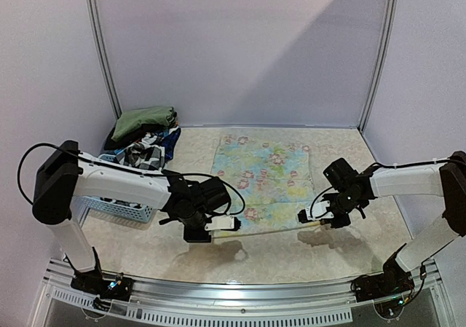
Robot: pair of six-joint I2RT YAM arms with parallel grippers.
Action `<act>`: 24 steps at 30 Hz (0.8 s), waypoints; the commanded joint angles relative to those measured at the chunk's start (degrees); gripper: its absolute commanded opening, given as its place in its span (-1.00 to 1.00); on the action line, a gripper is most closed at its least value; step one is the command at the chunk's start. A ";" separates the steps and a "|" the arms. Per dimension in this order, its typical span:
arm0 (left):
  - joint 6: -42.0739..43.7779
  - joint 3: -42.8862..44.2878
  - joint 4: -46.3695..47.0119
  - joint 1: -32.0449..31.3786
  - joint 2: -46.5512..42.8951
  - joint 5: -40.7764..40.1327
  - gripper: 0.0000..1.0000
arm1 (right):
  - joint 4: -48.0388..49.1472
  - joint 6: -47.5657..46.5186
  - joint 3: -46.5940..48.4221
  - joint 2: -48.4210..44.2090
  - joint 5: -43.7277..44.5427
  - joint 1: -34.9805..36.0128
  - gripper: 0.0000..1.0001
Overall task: Fold and stack the mixed laundry pile
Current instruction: Pick up the flattened skirt from the center of the board.
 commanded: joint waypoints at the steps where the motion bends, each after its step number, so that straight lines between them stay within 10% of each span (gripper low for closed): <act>1: -0.25 3.46 -4.02 -2.93 -1.23 -3.94 0.12 | -2.74 1.03 -2.17 -0.37 0.64 0.49 -0.73; 18: -0.73 1.90 -0.57 -2.00 5.60 2.48 -0.20 | -3.62 1.21 -1.91 -0.25 0.71 0.45 -0.75; 24: -0.39 2.25 -1.77 -1.98 7.80 1.88 -0.70 | -2.80 1.81 -2.16 -0.24 0.62 0.51 -0.81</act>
